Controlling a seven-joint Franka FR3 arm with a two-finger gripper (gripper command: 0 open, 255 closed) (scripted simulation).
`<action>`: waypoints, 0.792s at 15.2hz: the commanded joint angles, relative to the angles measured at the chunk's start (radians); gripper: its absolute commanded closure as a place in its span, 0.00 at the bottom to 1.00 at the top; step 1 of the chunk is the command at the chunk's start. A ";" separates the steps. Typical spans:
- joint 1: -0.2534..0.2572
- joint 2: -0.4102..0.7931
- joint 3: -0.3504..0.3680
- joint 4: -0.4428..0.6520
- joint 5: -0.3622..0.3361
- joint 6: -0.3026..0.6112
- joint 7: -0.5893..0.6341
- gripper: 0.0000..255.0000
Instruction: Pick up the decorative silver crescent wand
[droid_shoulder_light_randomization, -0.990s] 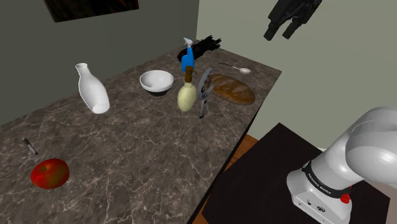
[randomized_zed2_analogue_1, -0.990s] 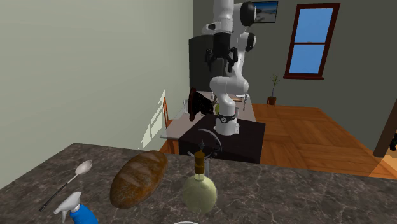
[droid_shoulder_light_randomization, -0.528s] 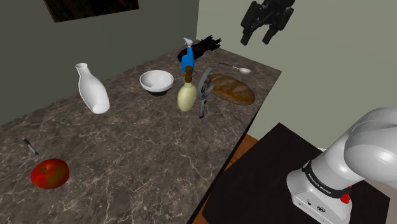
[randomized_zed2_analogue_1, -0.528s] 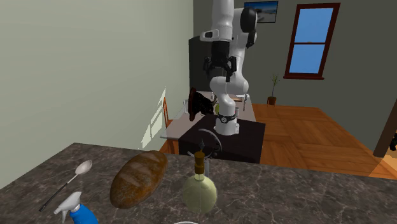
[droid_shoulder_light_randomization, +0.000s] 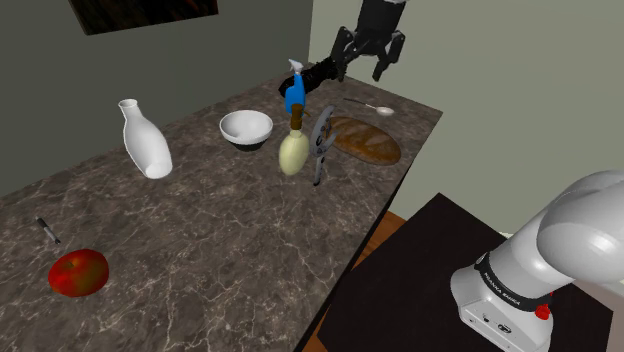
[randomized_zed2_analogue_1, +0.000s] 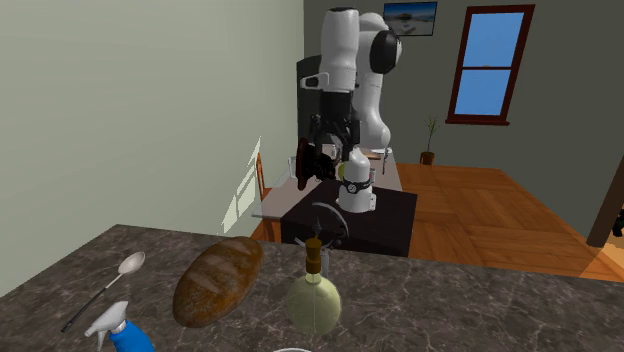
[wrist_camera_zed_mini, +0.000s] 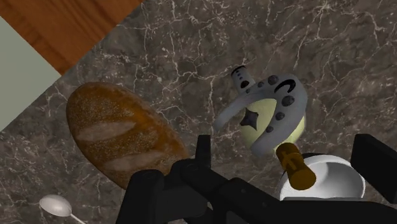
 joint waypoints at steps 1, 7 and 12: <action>-0.011 0.075 0.018 0.031 -0.018 0.028 0.056 0.00; -0.031 0.277 0.036 0.141 -0.078 0.078 0.179 0.00; -0.031 0.295 0.037 0.093 -0.084 0.144 0.185 0.00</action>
